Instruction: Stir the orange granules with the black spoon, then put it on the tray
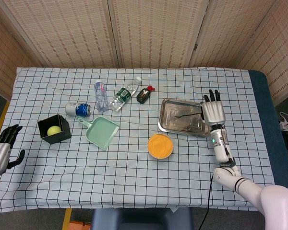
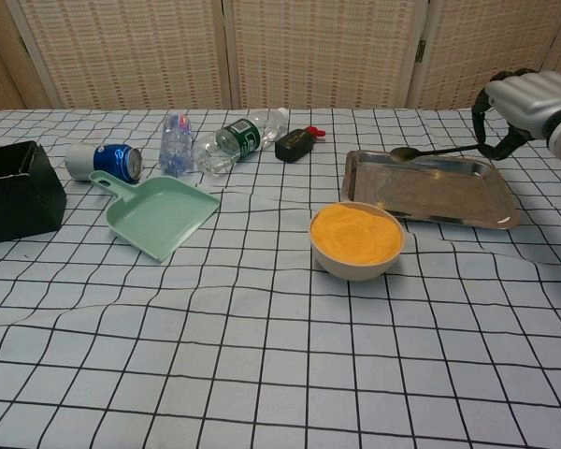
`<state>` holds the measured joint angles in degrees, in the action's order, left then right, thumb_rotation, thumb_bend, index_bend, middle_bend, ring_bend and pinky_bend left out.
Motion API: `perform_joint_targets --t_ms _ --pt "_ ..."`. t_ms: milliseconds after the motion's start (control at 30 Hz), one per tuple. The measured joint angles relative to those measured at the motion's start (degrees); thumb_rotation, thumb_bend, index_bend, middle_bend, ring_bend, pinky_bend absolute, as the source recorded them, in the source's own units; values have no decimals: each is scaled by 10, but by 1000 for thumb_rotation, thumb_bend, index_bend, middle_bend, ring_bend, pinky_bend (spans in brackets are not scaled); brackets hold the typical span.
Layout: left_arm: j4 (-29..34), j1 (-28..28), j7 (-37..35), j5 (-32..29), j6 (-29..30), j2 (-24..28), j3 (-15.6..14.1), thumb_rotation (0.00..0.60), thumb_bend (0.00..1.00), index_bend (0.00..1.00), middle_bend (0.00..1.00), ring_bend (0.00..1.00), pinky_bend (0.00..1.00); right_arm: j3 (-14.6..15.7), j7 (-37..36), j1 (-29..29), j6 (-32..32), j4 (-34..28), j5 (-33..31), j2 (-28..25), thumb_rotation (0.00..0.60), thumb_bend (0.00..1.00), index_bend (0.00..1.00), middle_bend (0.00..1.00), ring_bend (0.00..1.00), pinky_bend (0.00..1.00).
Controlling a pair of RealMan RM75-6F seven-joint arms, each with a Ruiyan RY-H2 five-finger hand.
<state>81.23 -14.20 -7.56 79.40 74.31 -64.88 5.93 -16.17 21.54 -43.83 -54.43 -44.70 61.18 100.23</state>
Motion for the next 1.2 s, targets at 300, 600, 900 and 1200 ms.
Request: perform_joint_targets --t_ms 300,600,900,1200 --pt "-3 -2 2 -6 -8 -2 1 600 472 0 0 6 184 -11 -89 -40 77 177 1 90 600 531 999 242 0 13" --pt "-2 -1 7 -7 -5 -2 1 600 472 0 0 6 188 -9 -98 -49 116 215 12 115 600 529 427 143 0 11" --pt "2 -1 9 -9 -7 0 1 600 471 0 0 6 189 -17 -71 -36 132 159 0 82 600 469 35 11 0 1" --pt "6 0 11 -7 0 1 2 600 471 0 0 6 189 -15 -57 14 80 -52 4 -24 600 450 19 0 0 0"
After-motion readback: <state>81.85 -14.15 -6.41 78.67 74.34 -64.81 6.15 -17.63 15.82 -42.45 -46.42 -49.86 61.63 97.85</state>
